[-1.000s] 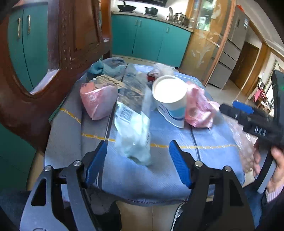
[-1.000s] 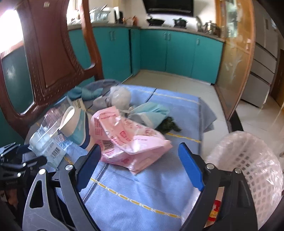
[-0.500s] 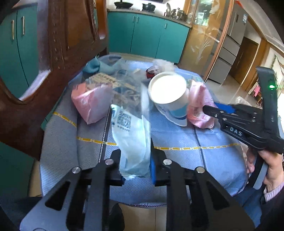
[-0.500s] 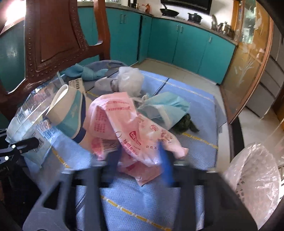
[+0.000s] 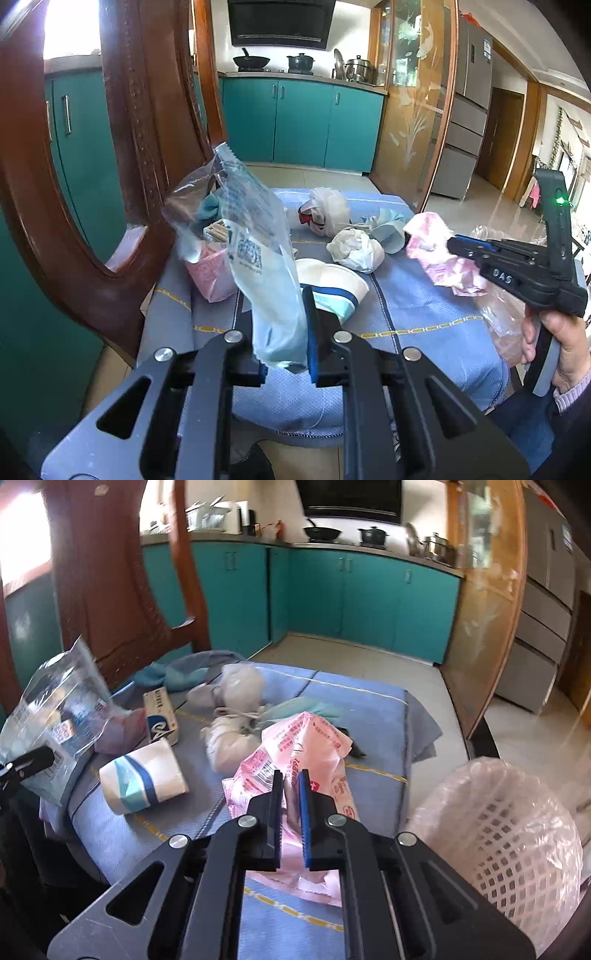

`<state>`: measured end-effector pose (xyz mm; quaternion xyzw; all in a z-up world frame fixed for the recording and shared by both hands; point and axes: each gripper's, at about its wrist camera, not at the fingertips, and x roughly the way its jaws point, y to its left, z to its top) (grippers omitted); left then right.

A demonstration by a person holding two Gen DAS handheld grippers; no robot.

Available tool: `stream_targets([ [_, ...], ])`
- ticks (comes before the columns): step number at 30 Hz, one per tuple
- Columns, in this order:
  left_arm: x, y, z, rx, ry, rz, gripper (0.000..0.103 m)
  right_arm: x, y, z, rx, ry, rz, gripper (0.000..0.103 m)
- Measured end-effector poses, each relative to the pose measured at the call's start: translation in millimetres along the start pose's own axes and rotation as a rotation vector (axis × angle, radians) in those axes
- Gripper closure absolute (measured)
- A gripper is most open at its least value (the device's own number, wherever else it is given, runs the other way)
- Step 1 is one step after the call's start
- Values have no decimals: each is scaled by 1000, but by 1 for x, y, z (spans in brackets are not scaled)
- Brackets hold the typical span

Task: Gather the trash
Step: 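Lift the clear packet and pink bag above the table with both tools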

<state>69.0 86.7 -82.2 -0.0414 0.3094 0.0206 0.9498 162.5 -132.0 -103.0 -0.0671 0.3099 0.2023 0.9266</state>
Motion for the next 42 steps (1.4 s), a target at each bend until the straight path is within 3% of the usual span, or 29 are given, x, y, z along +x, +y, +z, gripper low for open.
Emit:
stream_targets([
  [16, -26, -12, 13, 12, -96, 3, 87, -19, -13, 2, 45, -74, 4, 95],
  [42, -35, -23, 15, 54, -122, 14, 87, -36, 5, -2, -53, -150, -43, 95],
])
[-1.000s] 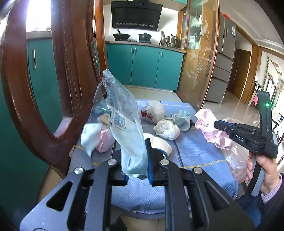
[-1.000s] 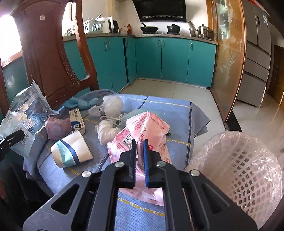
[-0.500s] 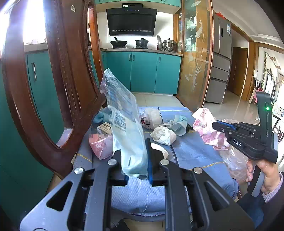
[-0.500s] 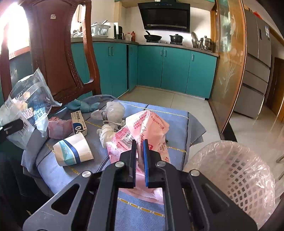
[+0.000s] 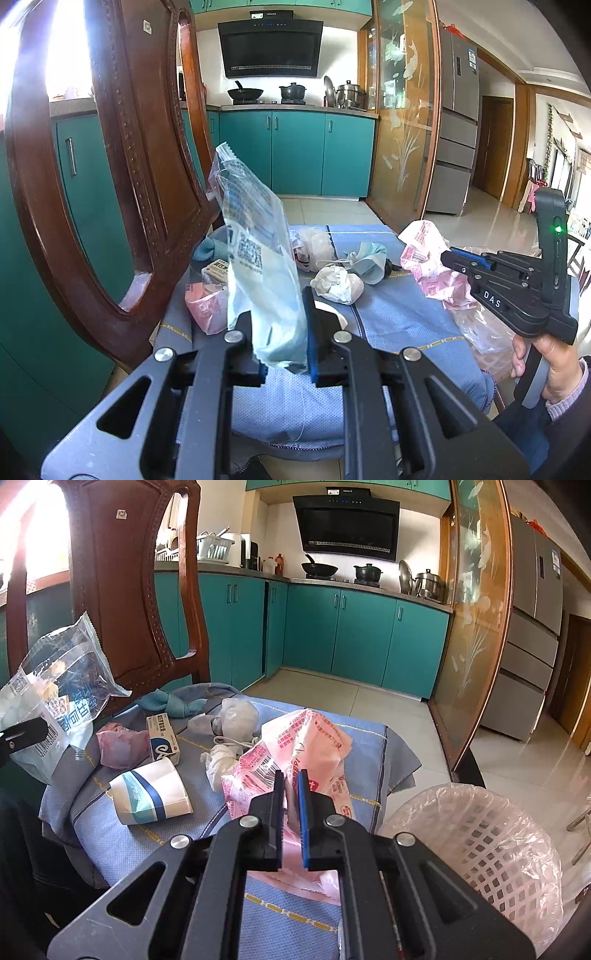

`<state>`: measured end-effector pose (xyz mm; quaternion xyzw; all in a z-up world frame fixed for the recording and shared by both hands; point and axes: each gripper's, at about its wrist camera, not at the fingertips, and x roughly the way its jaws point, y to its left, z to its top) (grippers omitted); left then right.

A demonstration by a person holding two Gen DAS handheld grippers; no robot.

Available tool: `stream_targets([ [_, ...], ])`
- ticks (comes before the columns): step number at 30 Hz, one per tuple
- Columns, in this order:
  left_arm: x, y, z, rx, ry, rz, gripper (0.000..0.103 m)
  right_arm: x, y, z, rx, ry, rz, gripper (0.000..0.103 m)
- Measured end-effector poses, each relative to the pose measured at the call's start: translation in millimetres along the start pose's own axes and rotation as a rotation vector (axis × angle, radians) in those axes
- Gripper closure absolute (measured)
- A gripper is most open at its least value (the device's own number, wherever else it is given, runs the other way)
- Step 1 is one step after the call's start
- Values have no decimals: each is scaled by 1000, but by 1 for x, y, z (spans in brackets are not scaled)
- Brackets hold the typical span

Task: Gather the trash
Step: 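Lift the clear packet and pink bag above the table with both tools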

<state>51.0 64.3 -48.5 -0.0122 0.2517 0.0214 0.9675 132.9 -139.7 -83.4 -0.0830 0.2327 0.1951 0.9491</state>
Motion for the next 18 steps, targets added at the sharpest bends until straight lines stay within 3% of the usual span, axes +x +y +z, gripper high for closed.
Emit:
stream_targets([
  [18, 1, 1, -1, 8, -2, -1, 87, -5, 6, 0, -31, -25, -12, 95],
])
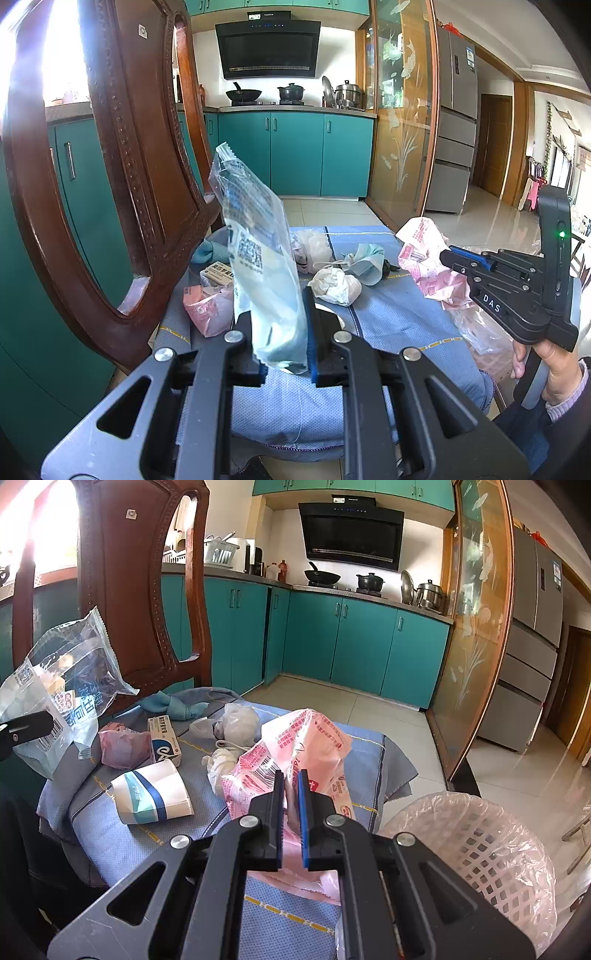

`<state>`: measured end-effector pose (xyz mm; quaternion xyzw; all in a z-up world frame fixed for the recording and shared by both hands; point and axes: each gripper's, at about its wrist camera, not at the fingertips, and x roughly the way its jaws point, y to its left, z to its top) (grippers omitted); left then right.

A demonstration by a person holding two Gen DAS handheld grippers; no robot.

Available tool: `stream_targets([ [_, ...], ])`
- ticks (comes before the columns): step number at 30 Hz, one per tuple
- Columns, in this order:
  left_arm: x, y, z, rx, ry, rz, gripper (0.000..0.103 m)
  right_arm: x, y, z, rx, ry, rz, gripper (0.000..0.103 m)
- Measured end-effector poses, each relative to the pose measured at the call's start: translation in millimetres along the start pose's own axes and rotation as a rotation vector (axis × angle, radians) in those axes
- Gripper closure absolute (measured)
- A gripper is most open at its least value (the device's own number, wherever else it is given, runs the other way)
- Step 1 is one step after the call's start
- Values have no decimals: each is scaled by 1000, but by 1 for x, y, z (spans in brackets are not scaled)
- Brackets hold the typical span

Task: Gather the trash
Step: 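Lift the clear packet and pink bag above the table with both tools, then drop the pink bag into the basket with the right tool while the left drops the packet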

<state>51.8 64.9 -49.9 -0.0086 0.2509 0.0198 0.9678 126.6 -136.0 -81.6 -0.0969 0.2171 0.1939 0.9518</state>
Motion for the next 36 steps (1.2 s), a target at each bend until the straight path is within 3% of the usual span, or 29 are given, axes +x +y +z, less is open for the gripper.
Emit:
stream_targets([
  [23, 3, -1, 0, 12, 11, -13, 87, -6, -2, -1, 3, -10, -6, 95],
  [31, 12, -23, 12, 42, -11, -81, 87, -23, -30, -3, 67, -53, -47, 95],
  [36, 24, -57, 22, 83, -26, -170, 87, -54, -78, -11, 180, -110, -130, 95],
])
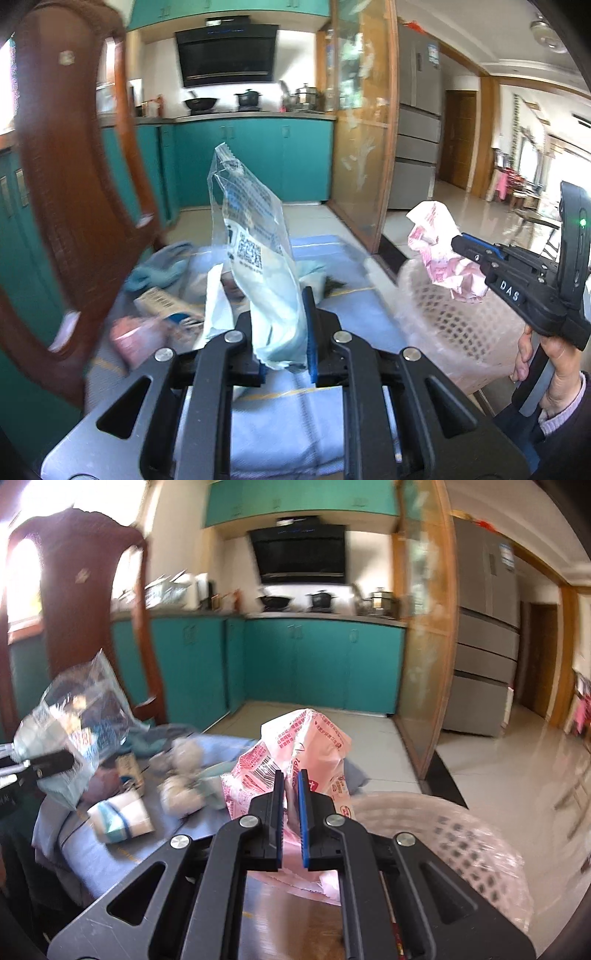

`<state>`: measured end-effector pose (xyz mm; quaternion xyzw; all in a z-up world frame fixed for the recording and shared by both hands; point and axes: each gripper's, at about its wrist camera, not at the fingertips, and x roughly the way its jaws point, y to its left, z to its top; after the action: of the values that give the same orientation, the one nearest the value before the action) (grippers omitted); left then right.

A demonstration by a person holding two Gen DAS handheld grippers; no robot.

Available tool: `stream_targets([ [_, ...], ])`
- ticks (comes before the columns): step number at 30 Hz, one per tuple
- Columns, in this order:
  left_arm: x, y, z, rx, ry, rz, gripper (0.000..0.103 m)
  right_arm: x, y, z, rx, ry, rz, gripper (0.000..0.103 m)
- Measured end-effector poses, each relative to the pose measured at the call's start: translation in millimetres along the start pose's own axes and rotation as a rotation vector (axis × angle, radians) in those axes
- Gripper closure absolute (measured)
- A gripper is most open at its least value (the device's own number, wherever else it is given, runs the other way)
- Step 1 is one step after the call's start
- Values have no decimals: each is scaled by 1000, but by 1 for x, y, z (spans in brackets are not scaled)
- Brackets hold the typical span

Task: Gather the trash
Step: 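Drop the pink bag into the basket with the right tool while the left drops the packet, then grasp the white tissue with the right tool while the left approaches the paper cup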

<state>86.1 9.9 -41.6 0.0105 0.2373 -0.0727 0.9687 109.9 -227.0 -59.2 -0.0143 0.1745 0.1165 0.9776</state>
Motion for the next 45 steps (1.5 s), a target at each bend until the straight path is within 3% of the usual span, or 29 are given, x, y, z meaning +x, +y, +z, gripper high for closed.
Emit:
stream_targets([
  [4, 17, -32, 7, 30, 2, -95, 87, -13, -44, -5, 99, -2, -75, 95],
  [8, 38, -69, 17, 24, 15, -240, 87, -25, -85, -16, 206, 17, -149, 95],
  [12, 65, -108, 20, 34, 68, -352, 87, -32, -110, -27, 279, 19, -199, 95],
  [15, 80, -134, 15, 67, 126, -419, 87, -32, -114, -29, 285, 25, -215, 95],
  [17, 84, -144, 11, 95, 140, -421, 86, -32, -116, -30, 289, 32, -227, 95],
  [19, 87, -149, 9, 119, 149, -424, 73, -29, -119, -32, 308, 48, -234, 95],
  [21, 83, -151, 7, 126, 130, -408, 54, -27, -121, -33, 327, 60, -237, 82],
  [24, 76, -148, 8, 145, 104, -376, 50, -28, -119, -32, 325, 53, -241, 60],
  [33, 59, -125, 11, 149, 70, -264, 46, -24, -108, -28, 311, 47, -233, 55],
  [39, 57, -93, 7, 112, 93, -200, 40, -15, -94, -20, 300, 51, -207, 54],
  [45, 48, -12, -19, 79, 143, 7, 32, 0, -66, -8, 236, 63, -125, 40],
])
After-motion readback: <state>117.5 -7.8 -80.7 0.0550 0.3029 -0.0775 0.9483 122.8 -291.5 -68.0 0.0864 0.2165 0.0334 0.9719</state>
